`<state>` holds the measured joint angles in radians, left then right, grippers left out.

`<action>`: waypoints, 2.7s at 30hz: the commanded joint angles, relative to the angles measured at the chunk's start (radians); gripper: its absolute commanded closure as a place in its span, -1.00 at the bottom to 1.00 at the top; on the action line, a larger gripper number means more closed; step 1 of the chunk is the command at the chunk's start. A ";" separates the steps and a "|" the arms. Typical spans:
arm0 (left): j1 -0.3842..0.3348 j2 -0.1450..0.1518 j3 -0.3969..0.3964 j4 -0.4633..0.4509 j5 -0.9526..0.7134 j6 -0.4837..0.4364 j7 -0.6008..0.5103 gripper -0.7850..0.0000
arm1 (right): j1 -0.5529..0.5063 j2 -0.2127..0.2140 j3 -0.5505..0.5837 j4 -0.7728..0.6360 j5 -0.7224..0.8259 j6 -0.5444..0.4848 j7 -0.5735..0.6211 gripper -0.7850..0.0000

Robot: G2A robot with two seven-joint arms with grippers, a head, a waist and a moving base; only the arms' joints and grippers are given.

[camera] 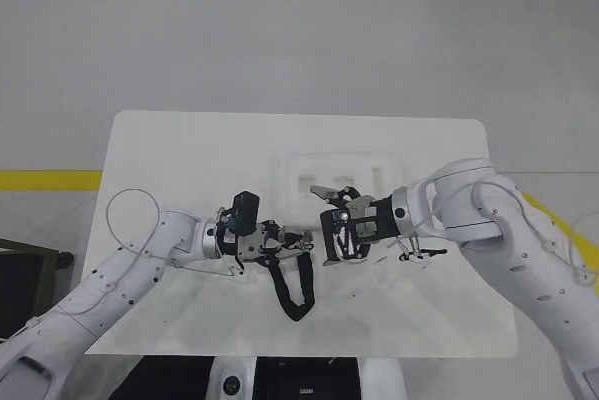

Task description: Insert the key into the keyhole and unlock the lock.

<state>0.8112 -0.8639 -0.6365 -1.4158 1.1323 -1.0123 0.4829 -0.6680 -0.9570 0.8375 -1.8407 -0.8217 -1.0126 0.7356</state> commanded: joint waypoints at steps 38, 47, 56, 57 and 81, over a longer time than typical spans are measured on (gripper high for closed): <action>-0.065 0.023 0.150 0.005 -0.162 0.000 -0.062 1.00 | 0.293 0.135 -0.385 0.024 -0.464 0.000 -0.678 0.40; -0.081 0.017 0.168 0.016 -0.170 0.000 -0.064 1.00 | 0.331 0.120 -0.425 0.049 -0.464 0.000 -0.686 1.00; -0.092 0.016 0.178 0.019 -0.165 0.000 -0.052 1.00 | 0.353 0.117 -0.460 0.059 -0.411 0.000 -0.670 1.00; -0.093 0.016 0.178 0.018 -0.165 0.000 -0.052 1.00 | 0.357 0.116 -0.465 0.062 -0.393 0.000 -0.663 1.00; -0.067 0.023 0.124 0.006 -0.151 0.000 -0.107 1.00 | 0.375 0.100 -0.482 0.021 0.315 0.218 -0.045 1.00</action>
<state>0.7415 -0.8414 -0.5083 -1.4082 0.9823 -1.0123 0.3796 -0.2907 -0.8562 0.3541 -1.8188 -0.5269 -0.8077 0.6751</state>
